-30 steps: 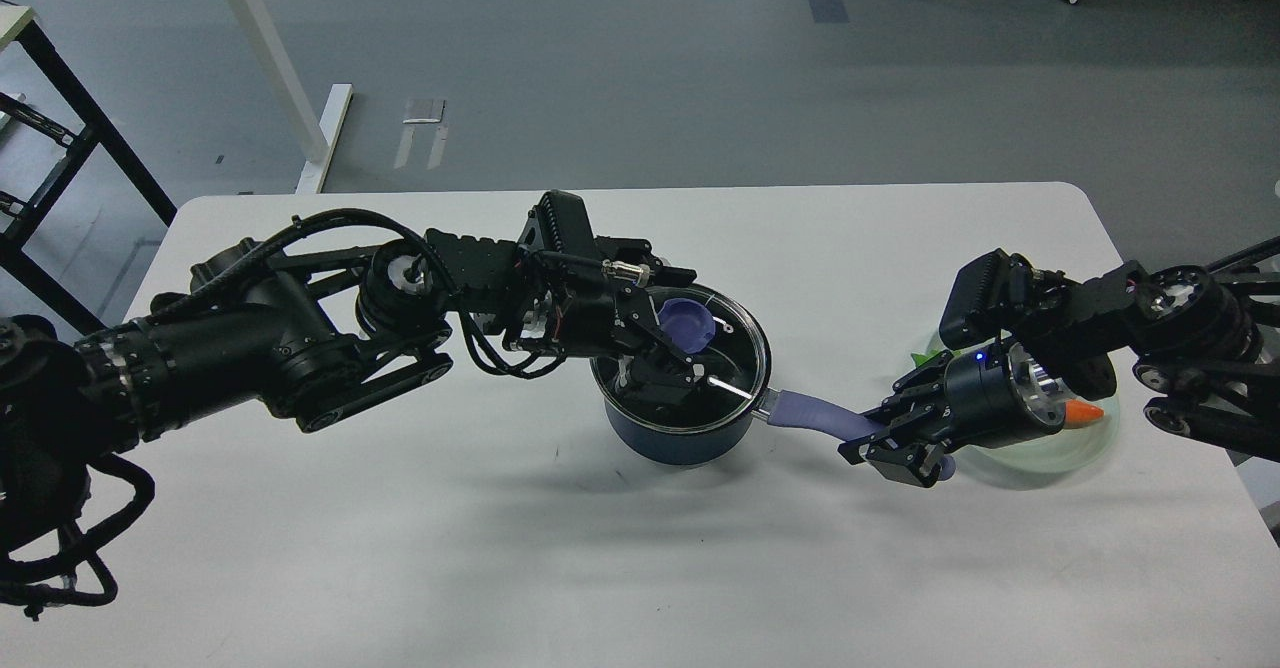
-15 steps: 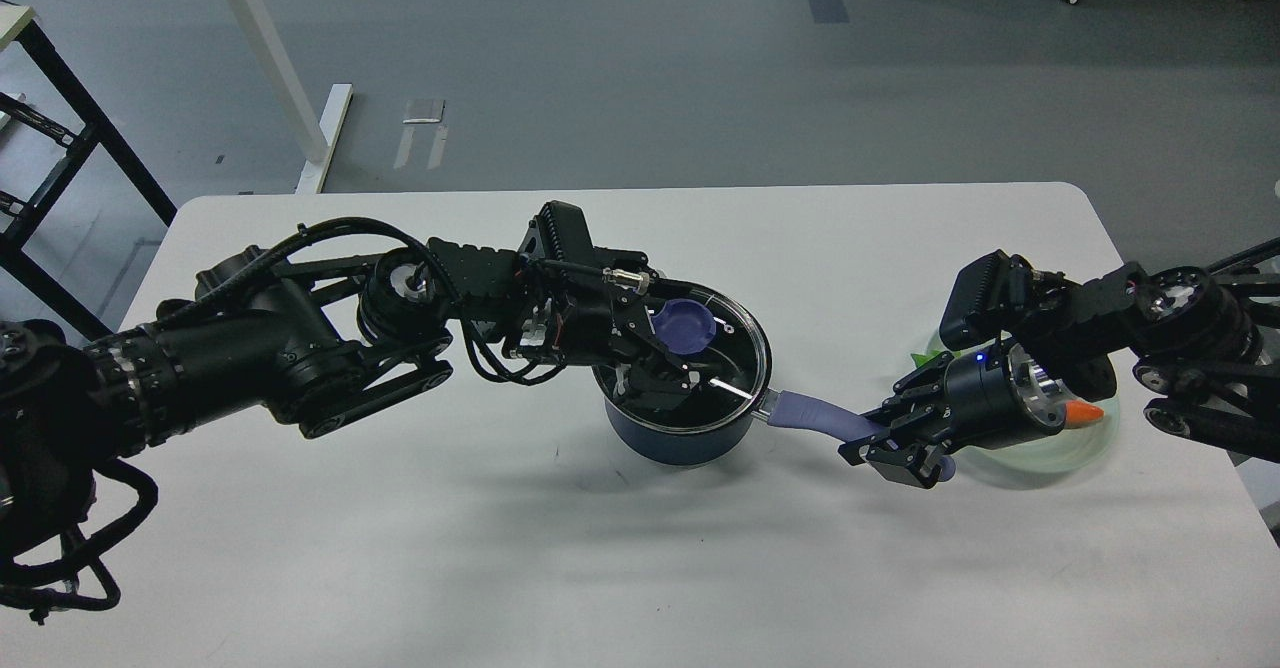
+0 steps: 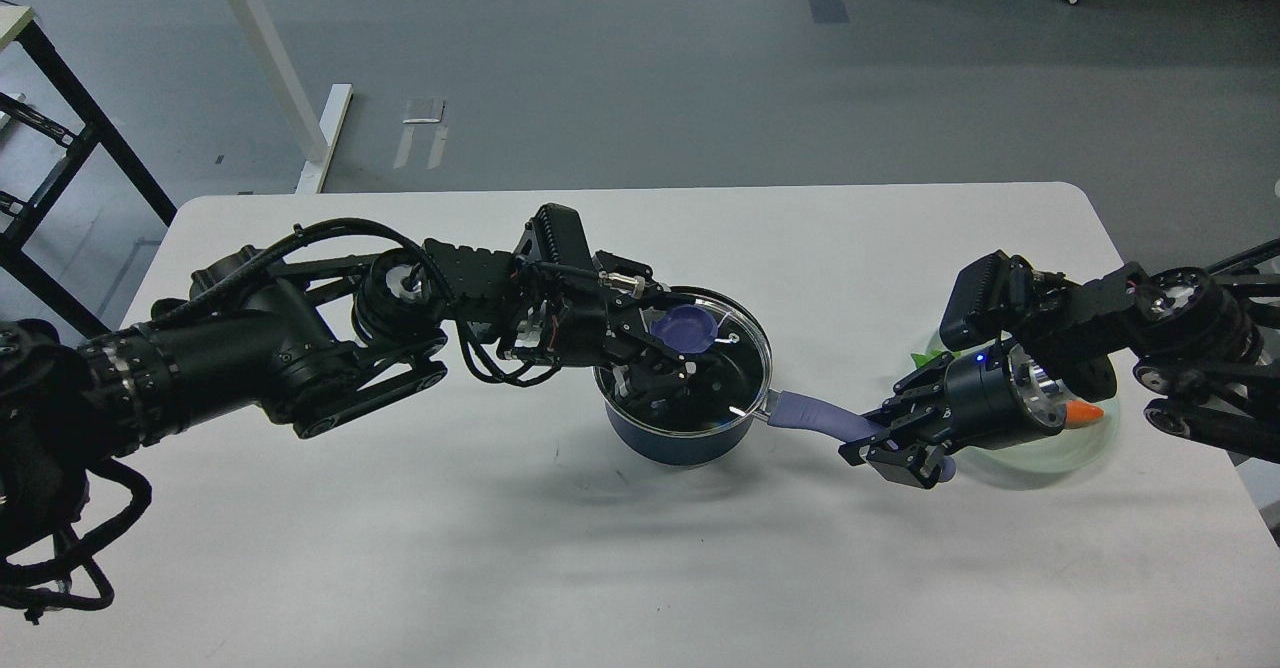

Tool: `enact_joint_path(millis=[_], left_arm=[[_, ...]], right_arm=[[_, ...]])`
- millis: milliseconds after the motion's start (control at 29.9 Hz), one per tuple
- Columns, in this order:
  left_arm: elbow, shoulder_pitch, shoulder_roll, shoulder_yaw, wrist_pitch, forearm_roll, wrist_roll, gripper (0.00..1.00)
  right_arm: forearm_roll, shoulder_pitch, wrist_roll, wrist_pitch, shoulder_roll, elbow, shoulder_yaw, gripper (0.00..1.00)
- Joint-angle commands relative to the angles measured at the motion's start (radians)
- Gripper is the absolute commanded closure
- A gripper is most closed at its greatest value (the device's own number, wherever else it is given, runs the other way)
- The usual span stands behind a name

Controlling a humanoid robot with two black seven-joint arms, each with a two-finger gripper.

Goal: Open pot lid
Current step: 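Lift the glass lid off the pot with the left gripper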

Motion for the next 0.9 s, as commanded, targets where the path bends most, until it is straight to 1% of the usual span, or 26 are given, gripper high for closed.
enact_joint_path(millis=[0, 167, 368, 434, 468, 602, 769, 869], left_arm=[[-0.011, -0.014, 0.001, -0.003, 0.001, -0.005, 0.0, 0.68], [-0.055, -0.076, 0.037, -0.005, 0.004, -0.009, 0.0, 0.68], [-0.138, -0.139, 0.16, -0.005, 0.009, -0.046, 0.0, 0.67], [-0.163, -0.142, 0.224, -0.005, 0.027, -0.046, 0.0, 0.67], [-0.174, -0.142, 0.252, -0.005, 0.047, -0.046, 0.0, 0.67], [-0.212, -0.127, 0.372, -0.002, 0.168, -0.049, 0.0, 0.67], [-0.243, -0.082, 0.531, 0.031, 0.229, -0.049, 0.0, 0.67], [-0.243, -0.035, 0.596, 0.067, 0.321, -0.049, 0.0, 0.67]], right_arm=[[0.0, 0.0, 0.0, 0.0, 0.0, 0.0, 0.0, 0.69], [0.0, 0.0, 0.0, -0.002, 0.0, 0.0, 0.0, 0.69], [0.0, 0.0, 0.0, -0.002, -0.002, 0.0, 0.0, 0.69], [0.0, 0.0, 0.0, -0.002, -0.002, 0.0, 0.0, 0.69], [0.001, 0.0, 0.0, -0.002, 0.0, 0.0, 0.0, 0.69], [0.001, 0.0, 0.0, -0.002, -0.002, 0.0, 0.0, 0.69], [0.001, 0.0, 0.0, -0.002, -0.003, 0.0, 0.0, 0.69], [0.001, 0.0, 0.0, -0.002, -0.002, 0.0, 0.0, 0.69]])
